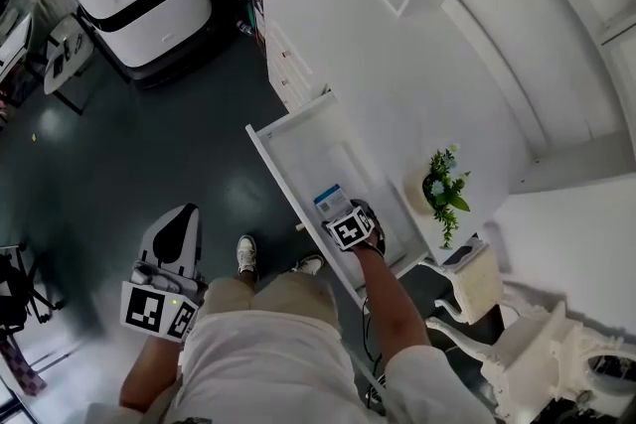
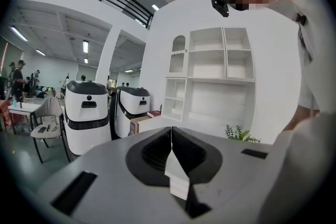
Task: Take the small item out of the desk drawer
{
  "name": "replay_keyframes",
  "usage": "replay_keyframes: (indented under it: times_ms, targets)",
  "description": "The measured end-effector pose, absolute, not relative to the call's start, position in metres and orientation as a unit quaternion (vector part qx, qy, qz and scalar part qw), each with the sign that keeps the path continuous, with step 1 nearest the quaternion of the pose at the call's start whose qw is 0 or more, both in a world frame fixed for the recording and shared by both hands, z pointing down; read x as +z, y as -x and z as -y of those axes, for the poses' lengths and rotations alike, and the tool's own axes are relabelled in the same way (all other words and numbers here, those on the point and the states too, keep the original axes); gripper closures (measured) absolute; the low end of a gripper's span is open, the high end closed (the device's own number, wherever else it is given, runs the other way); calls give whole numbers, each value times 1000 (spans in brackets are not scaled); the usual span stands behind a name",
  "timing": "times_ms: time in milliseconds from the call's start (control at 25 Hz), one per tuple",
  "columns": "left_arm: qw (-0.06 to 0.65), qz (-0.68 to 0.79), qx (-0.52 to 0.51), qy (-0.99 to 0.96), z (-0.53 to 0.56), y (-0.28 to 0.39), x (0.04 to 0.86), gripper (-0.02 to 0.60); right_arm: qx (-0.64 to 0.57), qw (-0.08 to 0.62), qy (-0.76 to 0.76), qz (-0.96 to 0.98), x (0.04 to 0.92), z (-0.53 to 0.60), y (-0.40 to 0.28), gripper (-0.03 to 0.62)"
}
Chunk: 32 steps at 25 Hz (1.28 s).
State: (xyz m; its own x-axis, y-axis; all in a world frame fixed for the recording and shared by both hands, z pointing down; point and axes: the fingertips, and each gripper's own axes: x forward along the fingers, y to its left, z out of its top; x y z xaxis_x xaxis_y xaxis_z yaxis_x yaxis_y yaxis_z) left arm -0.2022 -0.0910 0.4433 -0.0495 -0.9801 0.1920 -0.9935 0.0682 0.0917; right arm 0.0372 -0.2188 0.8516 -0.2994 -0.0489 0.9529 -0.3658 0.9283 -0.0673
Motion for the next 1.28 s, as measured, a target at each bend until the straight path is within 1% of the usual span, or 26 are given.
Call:
replay_keyframes:
  times_ms: [200,600,1040,1280]
  targets:
    - [92,724,25,-684,97,211,436,565,178,547,-172,800,838,223,-50,149]
    - [88,693,9,-715,113,193,432,565,215,470,-262,815,786,240,-63,149]
    - [73,659,-1,-749,131,174,421,565,217,404,-314,831,729,242,-72,149]
    - [61,640,-8,-766,143,166,412,565,234,343,-348,841,691,243,-76,149]
